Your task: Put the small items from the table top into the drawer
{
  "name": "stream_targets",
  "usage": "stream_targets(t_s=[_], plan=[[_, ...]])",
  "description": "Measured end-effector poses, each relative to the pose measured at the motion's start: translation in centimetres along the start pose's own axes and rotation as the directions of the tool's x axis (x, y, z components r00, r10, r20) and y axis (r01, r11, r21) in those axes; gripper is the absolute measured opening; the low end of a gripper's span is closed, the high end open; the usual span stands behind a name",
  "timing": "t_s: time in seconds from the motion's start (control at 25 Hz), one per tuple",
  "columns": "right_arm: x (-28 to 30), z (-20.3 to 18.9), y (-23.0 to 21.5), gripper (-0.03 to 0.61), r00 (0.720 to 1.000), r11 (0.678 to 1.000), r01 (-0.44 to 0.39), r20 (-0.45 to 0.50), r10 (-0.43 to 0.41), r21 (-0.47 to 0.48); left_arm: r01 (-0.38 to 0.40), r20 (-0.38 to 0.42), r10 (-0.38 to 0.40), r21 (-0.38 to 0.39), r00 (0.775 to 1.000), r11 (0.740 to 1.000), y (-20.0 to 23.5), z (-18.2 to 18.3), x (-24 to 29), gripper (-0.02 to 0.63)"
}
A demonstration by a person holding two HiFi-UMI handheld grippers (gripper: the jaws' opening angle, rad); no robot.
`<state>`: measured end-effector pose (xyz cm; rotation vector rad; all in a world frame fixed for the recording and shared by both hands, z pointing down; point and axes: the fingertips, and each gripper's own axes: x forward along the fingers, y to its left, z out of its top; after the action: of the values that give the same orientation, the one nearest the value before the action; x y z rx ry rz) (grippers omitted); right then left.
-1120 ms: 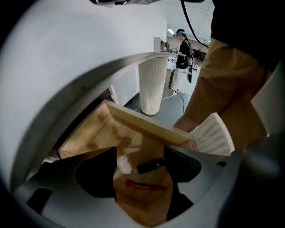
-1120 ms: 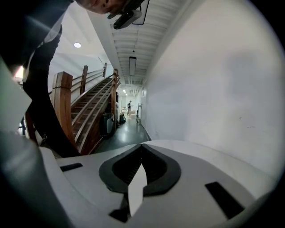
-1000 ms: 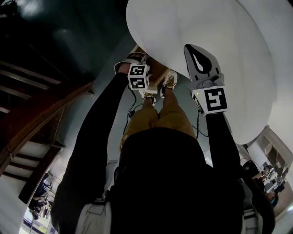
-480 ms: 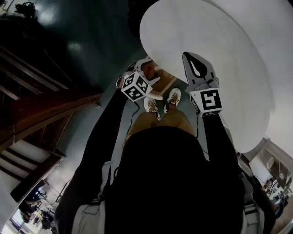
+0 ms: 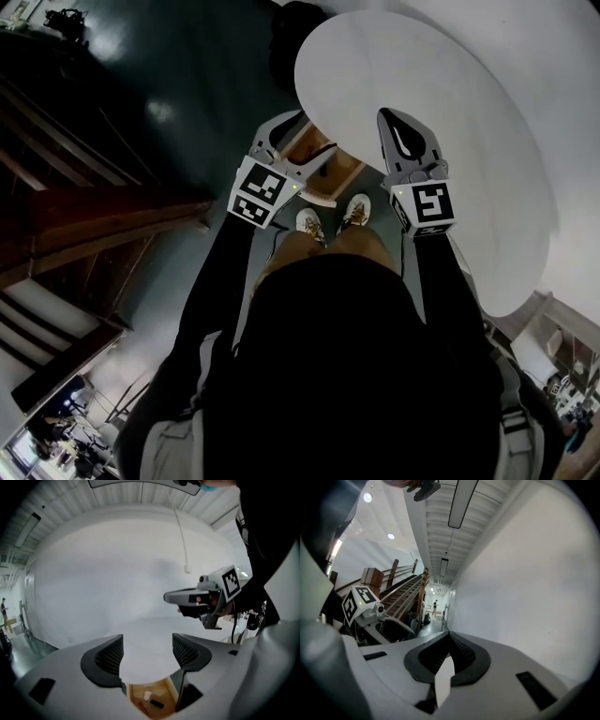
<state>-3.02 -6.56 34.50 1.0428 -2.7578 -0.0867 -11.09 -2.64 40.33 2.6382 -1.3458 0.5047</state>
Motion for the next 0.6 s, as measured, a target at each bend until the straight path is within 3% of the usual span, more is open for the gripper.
stream_targets(t_s=[0.08, 0.24, 0.44, 0.52, 0.6], plan=[[0.0, 0.4, 0.6, 0.026, 1.000, 1.000, 0.002, 0.005, -0.002, 0.001, -0.032, 0.053, 0.032, -0.010, 0.998, 0.999, 0.5, 2.0, -1.6, 0.329], [-0.2, 0.9, 1.9, 0.026, 1.000, 1.000, 0.001, 0.016, -0.001, 0.004, -0.117, 0.141, 0.120, -0.024, 0.983, 0.993, 1.4, 4.7, -4.3, 0.191], [-0.8, 1.5, 3.3, 0.026, 1.000, 1.000, 0.006, 0.031, -0.006, -0.003, -0.126, 0.172, 0.124, 0.004, 0.977, 0.992, 1.0, 6.1, -6.3, 0.125], [-1.0, 1.5, 3.6, 0.026, 0.999, 1.000, 0.010, 0.032, -0.010, -0.004, -0.126, 0.177, 0.119, 0.030, 0.977, 0.992, 0.8, 6.3, -6.7, 0.037], [-1.3, 1.2, 3.9, 0.026, 1.000, 1.000, 0.013, 0.025, -0.013, -0.005, -0.136, 0.185, 0.126, 0.045, 0.975, 0.990, 0.8, 6.6, -7.1, 0.021]])
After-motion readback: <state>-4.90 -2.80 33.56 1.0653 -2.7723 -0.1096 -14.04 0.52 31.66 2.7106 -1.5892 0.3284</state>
